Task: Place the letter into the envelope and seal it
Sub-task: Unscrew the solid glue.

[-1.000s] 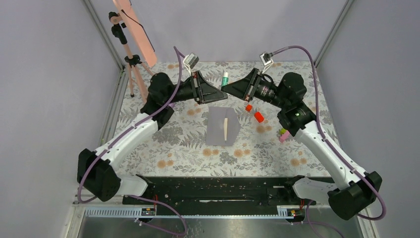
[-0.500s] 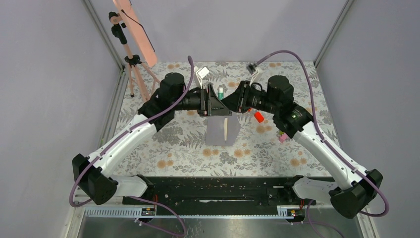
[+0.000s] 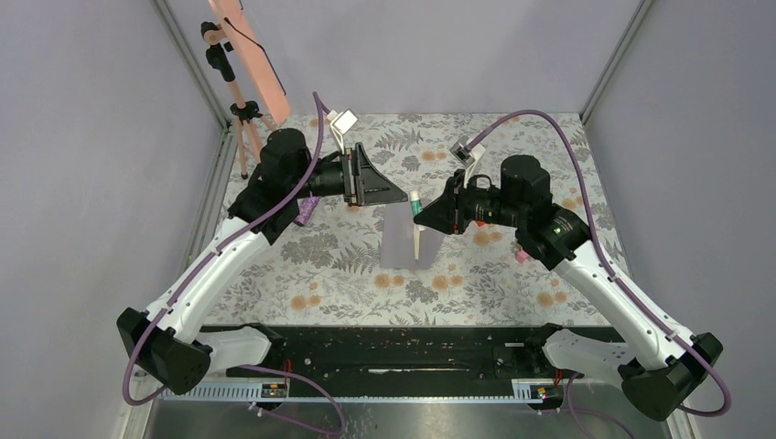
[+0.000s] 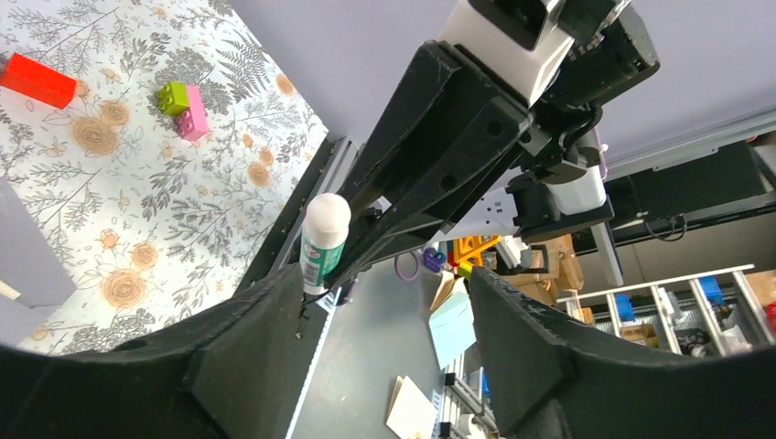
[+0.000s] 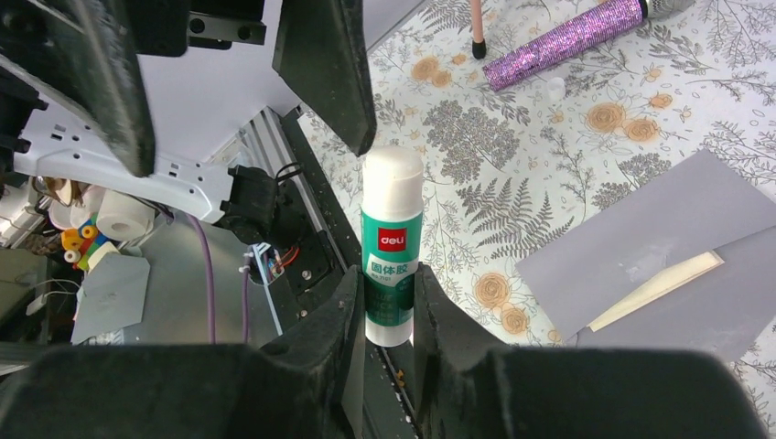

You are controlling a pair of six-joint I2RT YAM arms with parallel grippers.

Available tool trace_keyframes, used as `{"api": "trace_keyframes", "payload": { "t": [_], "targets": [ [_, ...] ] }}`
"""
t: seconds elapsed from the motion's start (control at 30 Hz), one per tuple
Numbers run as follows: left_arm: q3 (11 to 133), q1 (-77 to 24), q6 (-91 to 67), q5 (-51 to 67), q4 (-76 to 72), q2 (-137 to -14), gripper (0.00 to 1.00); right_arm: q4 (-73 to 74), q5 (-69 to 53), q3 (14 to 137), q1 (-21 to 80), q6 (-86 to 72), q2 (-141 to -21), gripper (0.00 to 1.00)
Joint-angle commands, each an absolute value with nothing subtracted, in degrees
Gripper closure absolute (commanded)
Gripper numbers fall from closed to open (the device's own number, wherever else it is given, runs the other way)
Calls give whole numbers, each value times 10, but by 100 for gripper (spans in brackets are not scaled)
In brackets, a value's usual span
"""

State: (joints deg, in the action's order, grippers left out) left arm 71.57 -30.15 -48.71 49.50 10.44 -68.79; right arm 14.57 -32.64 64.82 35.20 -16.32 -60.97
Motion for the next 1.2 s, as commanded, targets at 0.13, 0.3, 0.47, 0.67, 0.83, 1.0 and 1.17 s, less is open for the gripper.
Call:
{"api": "trace_keyframes", "payload": {
  "t": [0.13, 0.3, 0.47, 0.67, 0.83, 1.0, 1.17],
  "targets": [
    [721, -310, -490, 491, 84, -694, 25, 141, -341, 672, 357, -139, -610, 100],
    [758, -334, -439, 446, 152, -710, 25, 133, -350, 673, 356, -147, -615, 100],
    [766, -345, -442, 422, 148, -719, 32, 128, -355, 675, 357, -153, -617, 100],
    [764, -348, -453, 408, 135, -729, 50, 118, -359, 672, 356, -161, -614, 100],
    [766, -357, -457, 412, 128, -740, 56, 118, -360, 673, 357, -162, -613, 100],
    [780, -366, -448, 408, 140, -752, 71, 117, -364, 675, 357, -162, -614, 100],
    [785, -366, -449, 404, 142, -754, 100, 118, -361, 674, 357, -159, -614, 100]
  ]
}}
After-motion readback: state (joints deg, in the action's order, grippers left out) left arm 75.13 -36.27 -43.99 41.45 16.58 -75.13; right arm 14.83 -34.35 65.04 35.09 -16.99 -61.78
